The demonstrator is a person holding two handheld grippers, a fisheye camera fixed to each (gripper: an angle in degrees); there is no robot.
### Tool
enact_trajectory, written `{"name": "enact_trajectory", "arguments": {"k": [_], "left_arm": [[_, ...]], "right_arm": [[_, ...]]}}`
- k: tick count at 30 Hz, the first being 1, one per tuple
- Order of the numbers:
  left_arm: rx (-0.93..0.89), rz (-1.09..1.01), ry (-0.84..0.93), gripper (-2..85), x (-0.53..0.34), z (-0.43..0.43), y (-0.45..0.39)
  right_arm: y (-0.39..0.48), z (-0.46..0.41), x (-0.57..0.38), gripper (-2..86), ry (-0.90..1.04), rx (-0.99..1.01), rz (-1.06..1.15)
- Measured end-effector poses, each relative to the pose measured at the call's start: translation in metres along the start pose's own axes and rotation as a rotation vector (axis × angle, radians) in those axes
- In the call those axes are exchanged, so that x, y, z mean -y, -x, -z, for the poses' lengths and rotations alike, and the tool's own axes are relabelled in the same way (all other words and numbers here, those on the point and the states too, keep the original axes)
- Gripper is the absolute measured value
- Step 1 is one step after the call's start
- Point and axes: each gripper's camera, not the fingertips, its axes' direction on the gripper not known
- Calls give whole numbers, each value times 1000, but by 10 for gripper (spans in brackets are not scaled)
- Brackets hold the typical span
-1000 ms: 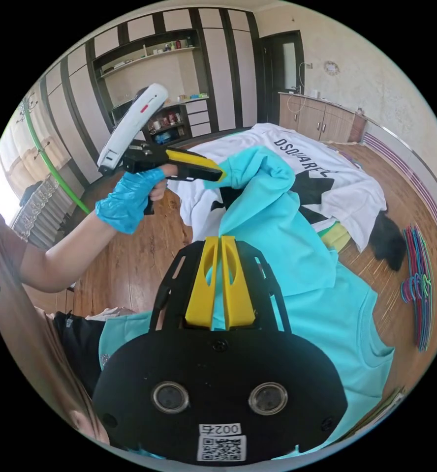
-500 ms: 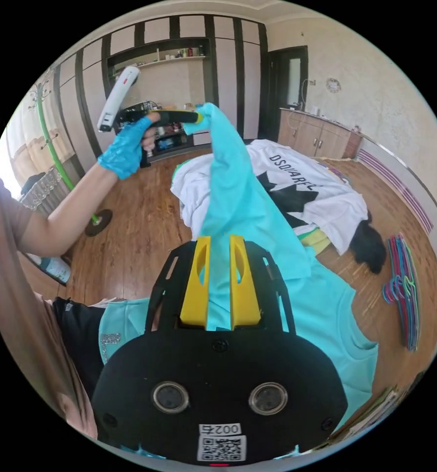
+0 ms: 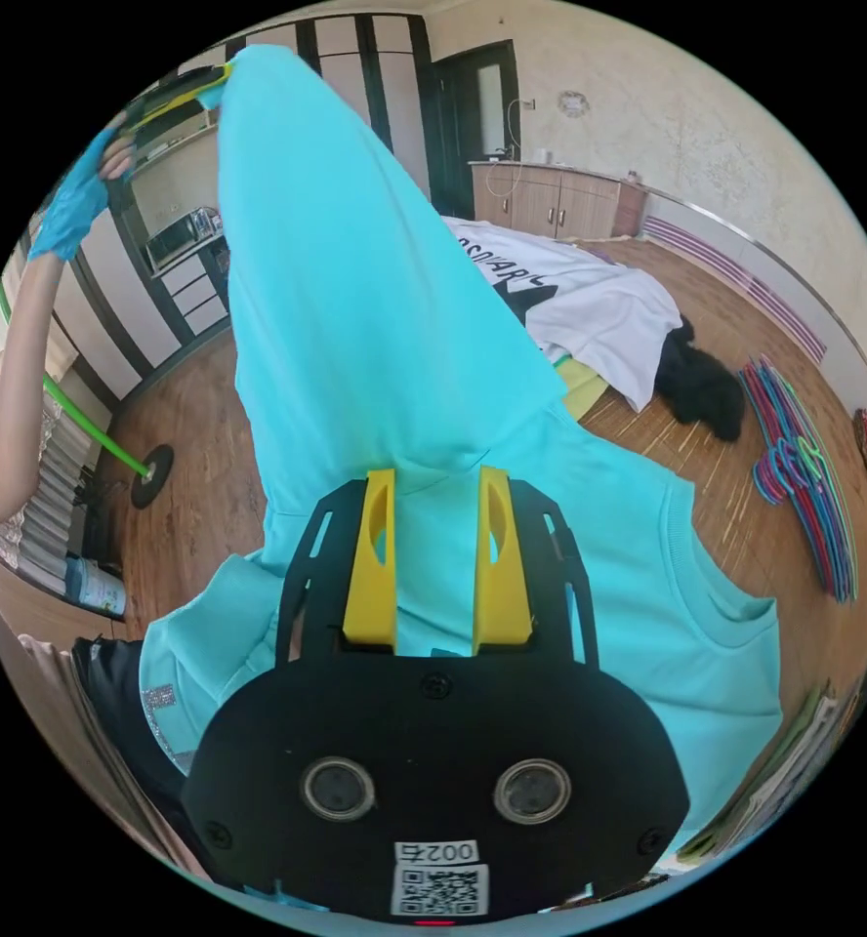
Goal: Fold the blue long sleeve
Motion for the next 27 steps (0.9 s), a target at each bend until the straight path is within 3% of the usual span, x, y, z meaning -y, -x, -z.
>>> {"name": "enact_trajectory", "arguments": {"k": [11, 15, 19, 27], "left_arm": [[208, 95, 135, -8, -33, 32, 50], [190, 152, 163, -8, -44, 34, 67], [80, 145, 136, -8, -39, 40, 64], [-408, 41, -6, -10, -3, 57, 7]], "right_arm": [[-6, 3, -8, 118, 21, 66, 106], [-8, 8, -18, 132, 75, 99, 155], [-8, 18, -27, 136, 93, 103, 177], [-8, 33, -44, 138, 112, 96, 161]]}}
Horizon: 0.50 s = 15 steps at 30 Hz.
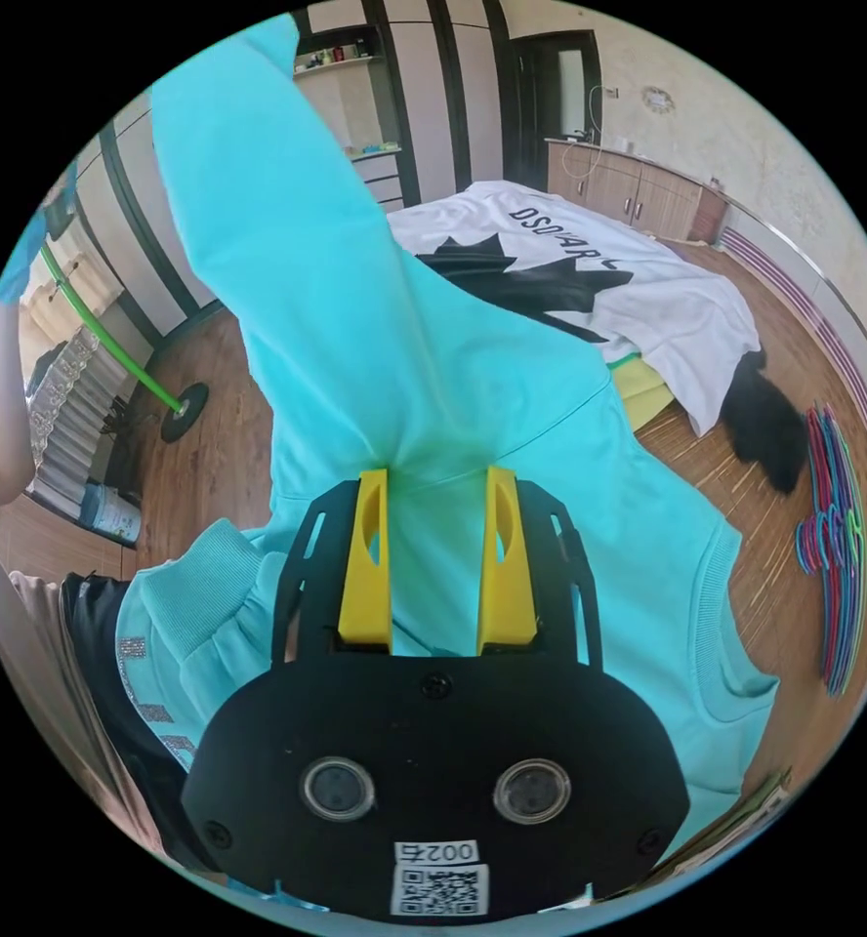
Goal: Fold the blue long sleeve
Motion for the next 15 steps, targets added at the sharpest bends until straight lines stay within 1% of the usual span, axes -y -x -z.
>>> {"name": "enact_trajectory", "arguments": {"k": [2, 5, 7, 11, 15], "left_arm": [[-143, -56, -23, -9, 9, -4, -25], [-289, -127, -29, -10, 19, -11, -58], [-355, -163, -8, -10, 23, -20, -79], [-451, -239, 71, -9, 17, -48, -126], [-492, -275, 156, -9, 4, -74, -160]], "right_arm": [[1, 7, -6, 139, -4, -2, -12], [4, 20, -18, 139, -11, -6, -37], [5, 32, -28, 140, -19, -1, -65], [6, 58, -48, 140, -27, -7, -112], [13, 114, -91, 138, -50, -70, -137]]}}
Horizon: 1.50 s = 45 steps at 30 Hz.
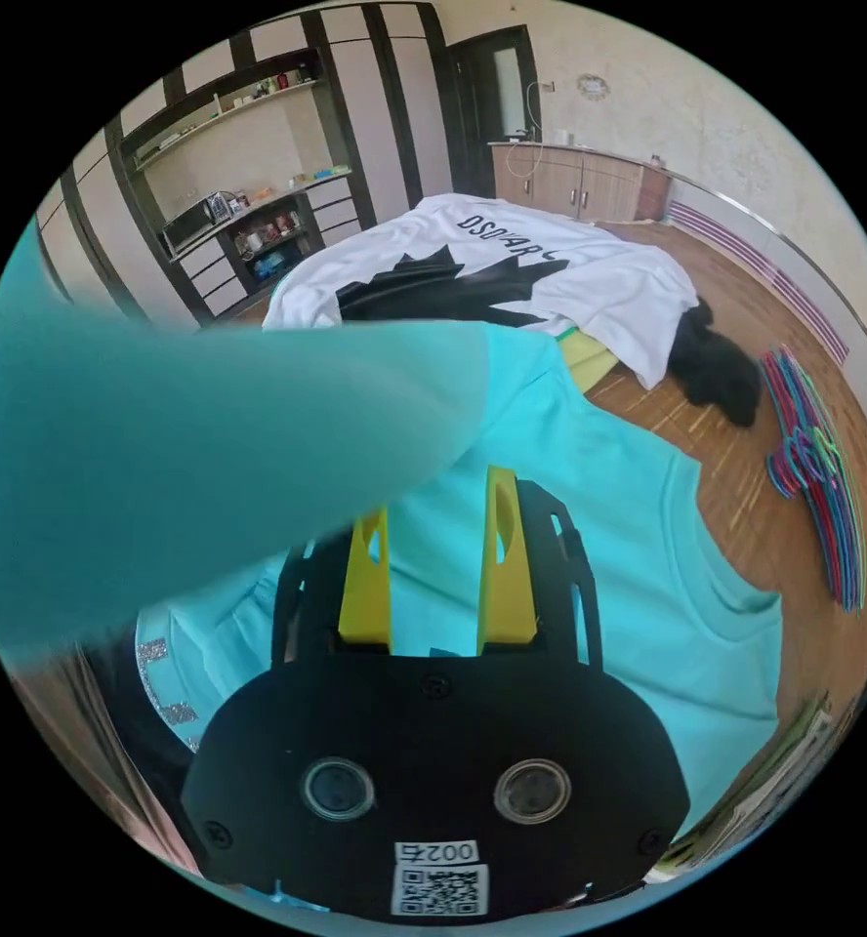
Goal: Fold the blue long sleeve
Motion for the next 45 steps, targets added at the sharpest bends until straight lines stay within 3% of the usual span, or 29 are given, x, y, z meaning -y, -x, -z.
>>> {"name": "enact_trajectory", "arguments": {"k": [8, 16, 20, 24, 28, 35, 41, 45], "left_arm": [[-19, -43, 206, -10, -23, -92, -41], [-113, -62, 355, -7, -53, -164, -84], [-153, -126, 415, -1, -61, -195, -117], [-113, -190, 446, 12, -64, -208, -136], [-188, -175, 424, 25, -68, -205, -132], [-26, -94, 525, 48, -110, -211, -93], [112, -10, 681, 64, -162, -239, -65], [110, 4, 689, 66, -172, -248, -68]], "right_arm": [[8, 124, -122, 138, -2, -109, -70], [43, 254, -228, 159, -249, -42, -113], [53, 281, -241, 152, -300, -95, -128], [54, 292, -257, 115, -267, -158, -157], [55, 306, -284, 74, -215, -236, -189], [52, 360, -357, 70, -250, -233, -294], [37, 374, -428, 66, -18, -274, -456], [34, 410, -455, 79, -78, -295, -523]]}}
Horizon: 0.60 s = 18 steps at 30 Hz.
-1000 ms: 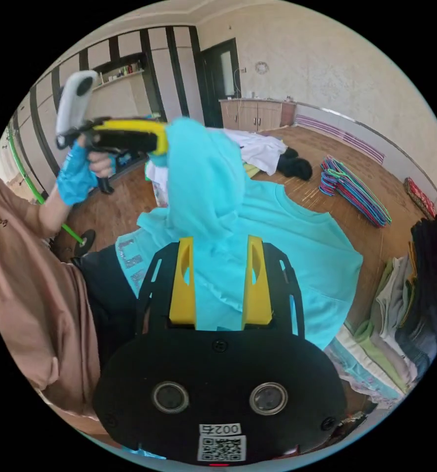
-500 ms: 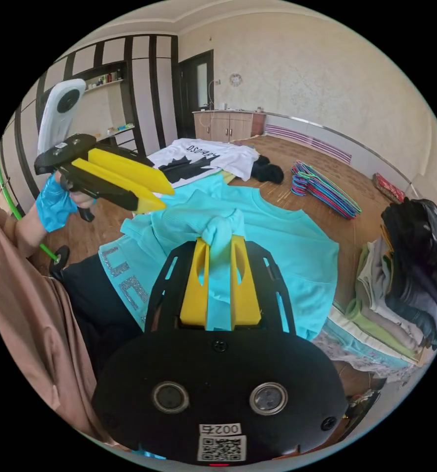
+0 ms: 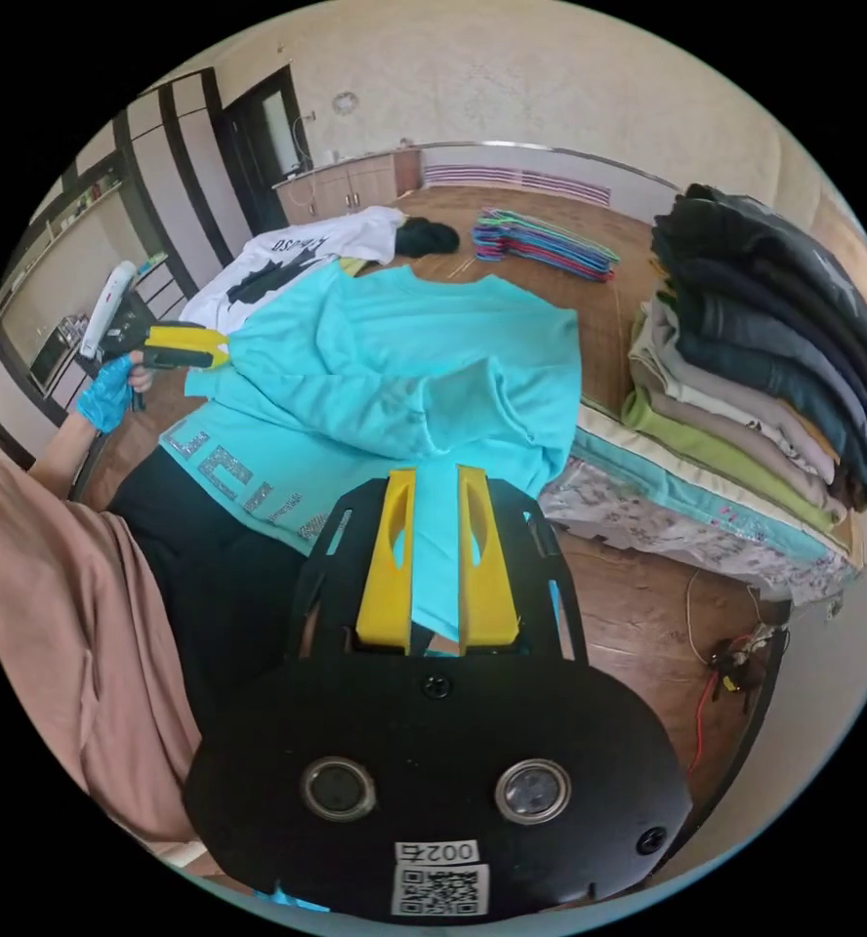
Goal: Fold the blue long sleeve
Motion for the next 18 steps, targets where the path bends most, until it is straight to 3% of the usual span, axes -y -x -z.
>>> {"name": "enact_trajectory", "arguments": {"k": [5, 12, 18], "left_arm": [[-69, -86, -31, 64, 15, -9, -28], [-113, -219, 1, 63, 42, -36, -71], [-116, -307, 96, 50, 52, -70, -98]], "right_arm": [[-13, 24, 4, 96, -141, -9, -3], [-36, -4, 22, 137, -70, -10, -47], [-48, 7, 3, 82, -40, 17, -56]]}}
